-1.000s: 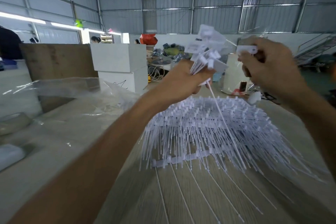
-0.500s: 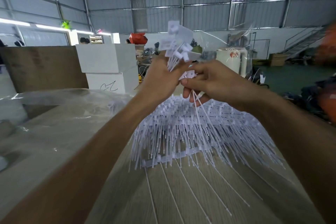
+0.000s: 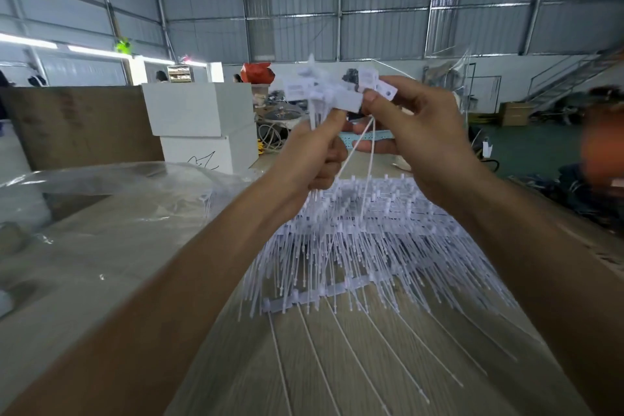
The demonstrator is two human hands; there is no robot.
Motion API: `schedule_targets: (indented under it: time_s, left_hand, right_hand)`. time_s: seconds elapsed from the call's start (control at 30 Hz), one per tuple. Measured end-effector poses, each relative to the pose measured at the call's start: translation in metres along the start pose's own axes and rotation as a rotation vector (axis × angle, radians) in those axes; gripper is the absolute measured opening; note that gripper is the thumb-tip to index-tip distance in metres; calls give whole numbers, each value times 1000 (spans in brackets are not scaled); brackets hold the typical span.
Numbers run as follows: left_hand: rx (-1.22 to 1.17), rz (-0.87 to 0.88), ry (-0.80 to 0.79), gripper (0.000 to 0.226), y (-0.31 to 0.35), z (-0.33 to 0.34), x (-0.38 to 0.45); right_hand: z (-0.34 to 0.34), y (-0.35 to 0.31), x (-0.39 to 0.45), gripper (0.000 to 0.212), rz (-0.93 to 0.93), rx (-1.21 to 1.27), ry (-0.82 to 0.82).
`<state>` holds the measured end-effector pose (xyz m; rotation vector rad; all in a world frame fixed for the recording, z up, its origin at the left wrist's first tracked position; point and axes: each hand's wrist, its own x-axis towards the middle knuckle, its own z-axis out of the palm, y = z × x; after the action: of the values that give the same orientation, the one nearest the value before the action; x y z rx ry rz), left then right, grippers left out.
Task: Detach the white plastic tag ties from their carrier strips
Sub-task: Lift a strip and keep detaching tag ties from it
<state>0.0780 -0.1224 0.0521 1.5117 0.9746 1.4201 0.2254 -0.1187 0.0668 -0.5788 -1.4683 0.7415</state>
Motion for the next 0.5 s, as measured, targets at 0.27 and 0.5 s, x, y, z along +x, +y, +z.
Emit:
schedule_targets:
  time_s: [0.27,0.5]
  left_hand:
    - [254,13,-80,61,-1,11,-6]
    - [-14,-178,-193,44,-4,20,-12]
  right_hand:
    - [12,10,-5,18,63,167,171]
    - [12,24,-5,24,114,131,182]
